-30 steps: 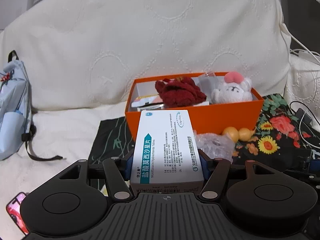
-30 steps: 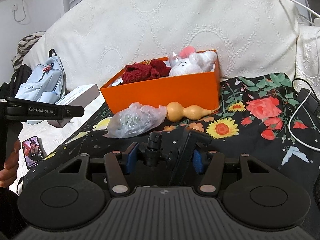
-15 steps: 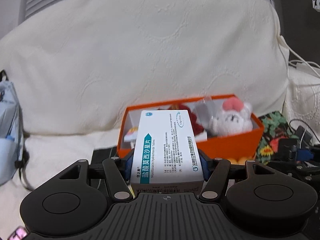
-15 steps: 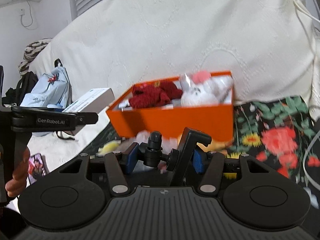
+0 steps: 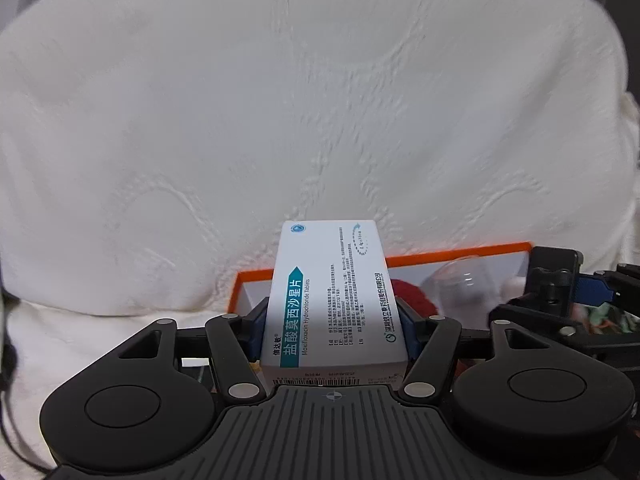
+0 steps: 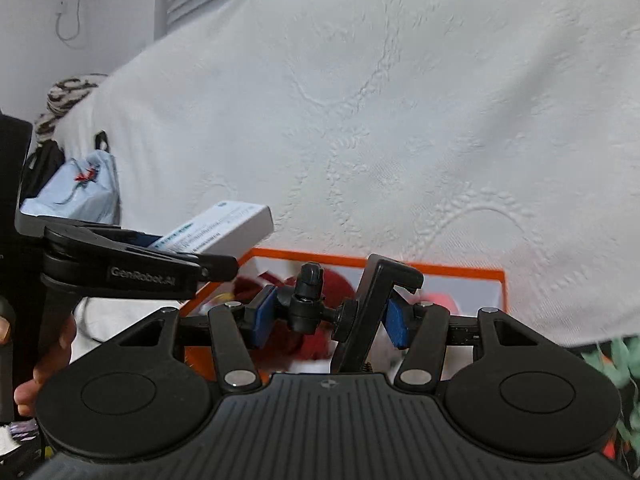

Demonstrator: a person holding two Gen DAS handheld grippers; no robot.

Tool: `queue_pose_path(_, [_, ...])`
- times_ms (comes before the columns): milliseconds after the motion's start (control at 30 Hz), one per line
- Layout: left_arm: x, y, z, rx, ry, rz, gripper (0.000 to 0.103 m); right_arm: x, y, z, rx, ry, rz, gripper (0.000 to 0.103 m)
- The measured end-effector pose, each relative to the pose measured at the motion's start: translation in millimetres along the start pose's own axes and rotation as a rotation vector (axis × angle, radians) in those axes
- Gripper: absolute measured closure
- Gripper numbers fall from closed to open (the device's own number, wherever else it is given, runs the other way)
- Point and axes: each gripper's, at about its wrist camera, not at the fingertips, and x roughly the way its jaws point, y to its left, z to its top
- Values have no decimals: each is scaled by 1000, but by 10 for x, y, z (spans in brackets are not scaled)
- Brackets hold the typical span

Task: Organize objects
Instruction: 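Open the left tool over the orange box while the right tool releases the black clip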

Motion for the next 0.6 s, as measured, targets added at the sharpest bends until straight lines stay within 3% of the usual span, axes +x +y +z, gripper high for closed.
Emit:
queue_pose_path(133, [355, 45, -19, -35, 66, -40, 0, 405, -37, -7, -34, 33, -23, 42])
queue_pose_path(267, [275, 157, -57, -85, 47, -51, 0, 582, -72, -89, -41, 77, -28, 31])
queue_pose_path(367, [73, 200, -74, -88, 17, -32, 0, 397, -61, -114, -64, 27, -39, 13])
queue_pose_path(500, [-317, 205, -269, -43, -15, -52, 0, -14, -50, -102, -104, -32, -34, 11])
queue_pose_path(600, [-543, 125, -596, 29, -1, -143, 0, -385, -126, -195, -108, -49, 0, 7])
